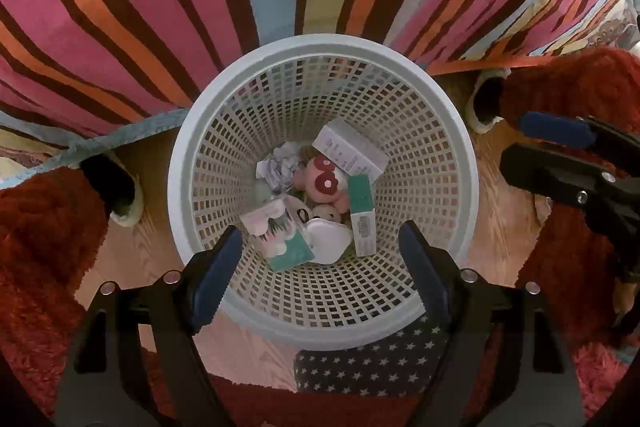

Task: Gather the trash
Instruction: 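Move both open tools back over the pile on the bed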

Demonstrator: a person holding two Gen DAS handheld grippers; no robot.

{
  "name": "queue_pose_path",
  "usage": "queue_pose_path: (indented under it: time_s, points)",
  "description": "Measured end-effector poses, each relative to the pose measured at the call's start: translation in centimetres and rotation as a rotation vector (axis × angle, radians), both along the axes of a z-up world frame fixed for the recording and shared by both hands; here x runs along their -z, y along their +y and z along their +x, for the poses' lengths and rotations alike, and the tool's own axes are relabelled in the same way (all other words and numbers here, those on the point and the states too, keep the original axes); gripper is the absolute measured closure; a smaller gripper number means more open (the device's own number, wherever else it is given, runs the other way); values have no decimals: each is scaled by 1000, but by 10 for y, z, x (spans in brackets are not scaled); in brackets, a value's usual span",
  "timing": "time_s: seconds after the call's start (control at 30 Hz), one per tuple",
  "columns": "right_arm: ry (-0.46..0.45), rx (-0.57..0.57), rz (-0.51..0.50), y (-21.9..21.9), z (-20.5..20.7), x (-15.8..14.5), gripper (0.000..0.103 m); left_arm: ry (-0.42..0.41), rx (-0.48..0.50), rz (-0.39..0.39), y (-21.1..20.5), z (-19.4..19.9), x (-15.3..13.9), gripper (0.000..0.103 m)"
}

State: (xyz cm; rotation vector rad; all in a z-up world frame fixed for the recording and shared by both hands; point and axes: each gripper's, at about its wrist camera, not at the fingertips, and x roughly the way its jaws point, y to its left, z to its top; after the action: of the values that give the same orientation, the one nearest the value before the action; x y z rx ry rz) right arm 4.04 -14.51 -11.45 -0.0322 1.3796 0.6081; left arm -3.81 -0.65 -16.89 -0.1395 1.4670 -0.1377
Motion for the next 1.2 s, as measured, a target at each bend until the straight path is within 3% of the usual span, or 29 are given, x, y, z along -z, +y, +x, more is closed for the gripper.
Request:
queue_pose_path:
  time_s: [0.13,0.23,0.4,0.5,0.6,0.67,0.77,0.97,1.03,1.2]
  points:
    - [-32,-4,-6,1,-1,-7,33,-21,-6,-5,2,1,-6,25]
    - [-83,-40,0,2,-7,-27,33,-99,-5,-5,4,0,-28,25]
    - [-166,-66,133,-9,-9,-89,33,-265,51,-17,13,1,-99,25]
    - [-297,0,219,-26,9,-145,33,-405,50,-46,34,15,-160,25]
    - [-416,76,274,-38,40,-187,33,-520,48,3,52,41,-203,25]
    - [-498,166,263,-43,71,-208,27,-608,36,74,67,71,-230,25]
    - [-587,272,247,-40,122,-230,27,-690,-10,174,88,123,-251,25]
    - [-614,350,220,-9,229,-232,27,-722,-124,186,134,242,-268,25]
    - [-633,290,190,16,258,-229,27,-723,-187,182,151,280,-269,25]
    - [-831,-47,26,91,289,-223,27,-675,-267,166,171,357,-265,25]
